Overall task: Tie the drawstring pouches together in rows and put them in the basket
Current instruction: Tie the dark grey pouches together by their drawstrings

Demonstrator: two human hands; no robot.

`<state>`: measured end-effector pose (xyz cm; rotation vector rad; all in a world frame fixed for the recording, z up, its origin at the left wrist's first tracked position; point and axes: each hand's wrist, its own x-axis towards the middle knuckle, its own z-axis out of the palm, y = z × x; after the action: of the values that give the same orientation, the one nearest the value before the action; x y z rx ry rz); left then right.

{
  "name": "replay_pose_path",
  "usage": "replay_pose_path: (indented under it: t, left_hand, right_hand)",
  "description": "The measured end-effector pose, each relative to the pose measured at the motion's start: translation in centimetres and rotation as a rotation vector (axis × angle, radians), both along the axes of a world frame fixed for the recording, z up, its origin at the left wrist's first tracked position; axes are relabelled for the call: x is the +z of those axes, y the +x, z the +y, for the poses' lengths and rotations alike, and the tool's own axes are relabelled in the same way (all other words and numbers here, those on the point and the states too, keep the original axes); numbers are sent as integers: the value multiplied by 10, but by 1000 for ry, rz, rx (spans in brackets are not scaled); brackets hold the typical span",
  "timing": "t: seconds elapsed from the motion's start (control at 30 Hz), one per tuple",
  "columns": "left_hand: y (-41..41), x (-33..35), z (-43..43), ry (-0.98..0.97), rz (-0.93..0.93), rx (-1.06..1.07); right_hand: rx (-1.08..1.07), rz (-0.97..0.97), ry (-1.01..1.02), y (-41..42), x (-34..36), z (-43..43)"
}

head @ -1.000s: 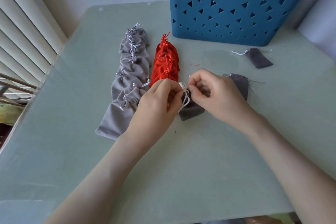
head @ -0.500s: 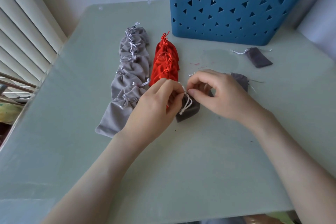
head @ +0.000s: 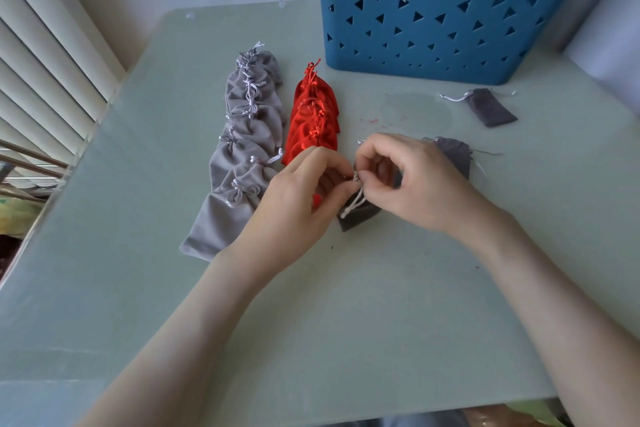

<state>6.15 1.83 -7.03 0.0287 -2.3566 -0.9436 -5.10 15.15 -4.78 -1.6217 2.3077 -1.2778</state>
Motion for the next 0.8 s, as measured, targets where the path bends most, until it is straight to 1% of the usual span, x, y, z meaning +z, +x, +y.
replay_pose_path:
  t: [0.07, 0.2, 0.37, 0.47, 0.57, 0.67, 0.8]
  left_hand:
    - [-1, -1, -2, -29, -24, -17]
    - [-1, 1, -4, -76, -18, 19]
    - [0, 3, 1, -45, 18, 74]
    - [1, 3, 3, -22, 35, 105]
    - [1, 3, 5, -9, 29, 112]
    - [2, 3, 5, 8, 28, 126]
    - [2, 3, 3, -126, 51, 118]
  right_hand:
    - [10, 16, 3, 0, -3, -1]
    - [14, 15, 3, 1, -6, -2]
    - [-30, -60, -17, 4, -6, -4]
    - [-53, -136, -14, 3, -3, -3]
    - [-17, -184, -11, 3, 0, -1]
    - [20, -173, -17, 3, 1, -1]
    - [42, -179, -14, 1, 0, -1]
